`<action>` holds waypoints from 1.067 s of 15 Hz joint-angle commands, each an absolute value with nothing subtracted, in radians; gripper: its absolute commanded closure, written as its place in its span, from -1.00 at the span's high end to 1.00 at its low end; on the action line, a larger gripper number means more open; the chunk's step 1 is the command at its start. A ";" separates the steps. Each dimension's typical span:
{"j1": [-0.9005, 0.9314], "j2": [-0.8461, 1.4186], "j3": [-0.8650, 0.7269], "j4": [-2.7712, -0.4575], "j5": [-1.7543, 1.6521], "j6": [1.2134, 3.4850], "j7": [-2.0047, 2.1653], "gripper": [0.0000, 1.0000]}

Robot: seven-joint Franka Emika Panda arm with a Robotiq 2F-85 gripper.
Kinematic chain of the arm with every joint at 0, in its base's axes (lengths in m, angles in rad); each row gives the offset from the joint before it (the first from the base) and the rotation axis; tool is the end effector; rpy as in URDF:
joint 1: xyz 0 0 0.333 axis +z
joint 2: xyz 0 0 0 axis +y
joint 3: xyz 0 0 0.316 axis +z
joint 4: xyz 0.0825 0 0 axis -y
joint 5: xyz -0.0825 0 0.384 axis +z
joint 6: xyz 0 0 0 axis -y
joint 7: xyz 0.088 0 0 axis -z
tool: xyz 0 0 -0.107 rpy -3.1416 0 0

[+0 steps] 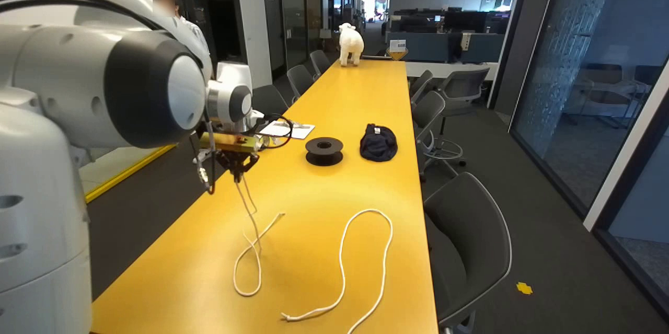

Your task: Untangle the ropes on the table.

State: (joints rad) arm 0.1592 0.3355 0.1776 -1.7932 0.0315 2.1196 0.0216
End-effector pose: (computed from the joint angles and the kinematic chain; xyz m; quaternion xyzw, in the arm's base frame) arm 0.6046 0.2046 0.3663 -0.9887 -0.1439 0.0097 0.0415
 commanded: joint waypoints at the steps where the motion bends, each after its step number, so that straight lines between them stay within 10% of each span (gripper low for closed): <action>1: 0.163 0.222 0.156 -1.709 0.041 1.972 0.086 -0.98; 16: 0.122 0.220 0.098 -1.507 0.013 1.596 0.088 -0.98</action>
